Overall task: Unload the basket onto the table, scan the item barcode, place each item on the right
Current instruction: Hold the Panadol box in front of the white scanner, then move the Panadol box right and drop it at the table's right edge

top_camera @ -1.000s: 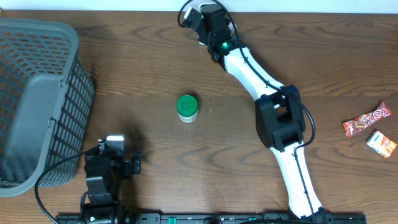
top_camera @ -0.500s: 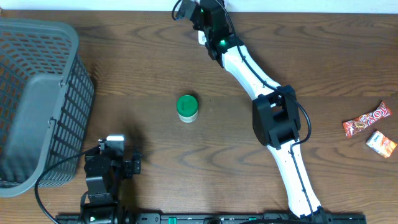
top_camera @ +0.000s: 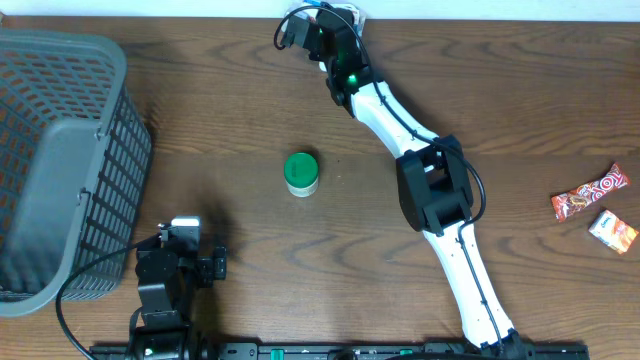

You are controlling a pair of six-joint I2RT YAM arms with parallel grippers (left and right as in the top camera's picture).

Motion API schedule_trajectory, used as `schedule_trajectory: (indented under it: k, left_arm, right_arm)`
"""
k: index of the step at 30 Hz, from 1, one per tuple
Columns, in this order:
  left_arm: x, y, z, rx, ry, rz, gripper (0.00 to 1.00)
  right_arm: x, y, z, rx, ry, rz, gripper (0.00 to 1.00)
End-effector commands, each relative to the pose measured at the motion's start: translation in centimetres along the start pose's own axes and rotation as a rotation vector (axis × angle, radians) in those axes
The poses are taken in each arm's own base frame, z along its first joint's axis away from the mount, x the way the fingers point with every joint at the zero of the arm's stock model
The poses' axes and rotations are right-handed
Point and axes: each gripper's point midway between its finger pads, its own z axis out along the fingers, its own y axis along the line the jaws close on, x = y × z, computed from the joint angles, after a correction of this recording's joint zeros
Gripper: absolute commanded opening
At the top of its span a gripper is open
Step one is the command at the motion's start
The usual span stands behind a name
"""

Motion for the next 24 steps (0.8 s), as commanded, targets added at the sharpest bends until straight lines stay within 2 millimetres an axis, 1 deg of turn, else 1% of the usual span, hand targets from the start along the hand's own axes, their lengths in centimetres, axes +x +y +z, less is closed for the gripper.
schedule_trajectory:
  k: [1, 5, 7, 9, 10, 12, 13, 14, 15, 17, 18, 20, 22, 23, 24]
  left_arm:
    - [1.2, 0.0, 0.2, -0.005, 0.037, 0.005, 1.00]
    - [1.2, 0.0, 0.2, -0.005, 0.037, 0.005, 1.00]
    - [1.2, 0.0, 0.2, -0.005, 0.037, 0.005, 1.00]
    - [1.2, 0.0, 0.2, -0.005, 0.037, 0.005, 1.00]
    - [1.2, 0.0, 0.2, -0.005, 0.037, 0.005, 1.00]
    - [1.2, 0.0, 0.2, -0.005, 0.037, 0.005, 1.00]
    - [1.2, 0.0, 0.2, -0.005, 0.037, 0.005, 1.00]
    - [1.2, 0.0, 0.2, -0.005, 0.037, 0.005, 1.00]
    - [1.2, 0.0, 0.2, -0.005, 0.037, 0.005, 1.00]
    - [1.2, 0.0, 0.2, -0.005, 0.037, 0.005, 1.00]
    - [1.2, 0.0, 0.2, -0.005, 0.037, 0.005, 1.00]
    - [1.2, 0.0, 0.2, -0.005, 0.037, 0.005, 1.00]
    - [1.2, 0.0, 0.2, -0.005, 0.037, 0.005, 1.00]
    - [1.2, 0.0, 0.2, -0.005, 0.037, 0.005, 1.00]
    - [1.2, 0.0, 0.2, -0.005, 0.037, 0.005, 1.00]
  right_arm:
    - [-0.8, -1.6, -0.6, 0.049, 0.027, -0.030, 0.38]
    - [-0.9, -3.6, -2.0, 0.061, 0.086, -0.033, 0.33]
    - [-0.8, -5.1, -3.3, 0.058, 0.137, -0.007, 0.32]
    - [-0.3, -6.6, -4.8, 0.044, 0.192, 0.027, 0.33]
    - [0.2, -7.5, -5.7, 0.043, 0.226, 0.043, 0.33]
    - [2.0, -9.5, -7.6, 0.051, 0.323, 0.086, 0.31]
    - [3.2, -10.5, -8.8, 0.058, 0.381, 0.116, 0.29]
    - [4.2, -10.9, -9.6, 0.055, 0.422, 0.134, 0.27]
    - [5.4, -11.2, -10.5, 0.036, 0.468, 0.151, 0.27]
    - [8.4, -11.4, -12.7, -0.026, 0.567, 0.180, 0.28]
    - [10.9, -11.5, -14.3, -0.060, 0.643, 0.222, 0.29]
    - [14.6, -11.4, -16.4, -0.100, 0.755, 0.282, 0.29]
    - [19.1, -11.0, -18.8, -0.144, 0.891, 0.341, 0.29]
    - [21.7, -10.7, -20.2, -0.172, 0.970, 0.378, 0.31]
    - [24.0, -10.1, -21.3, -0.208, 1.029, 0.413, 0.32]
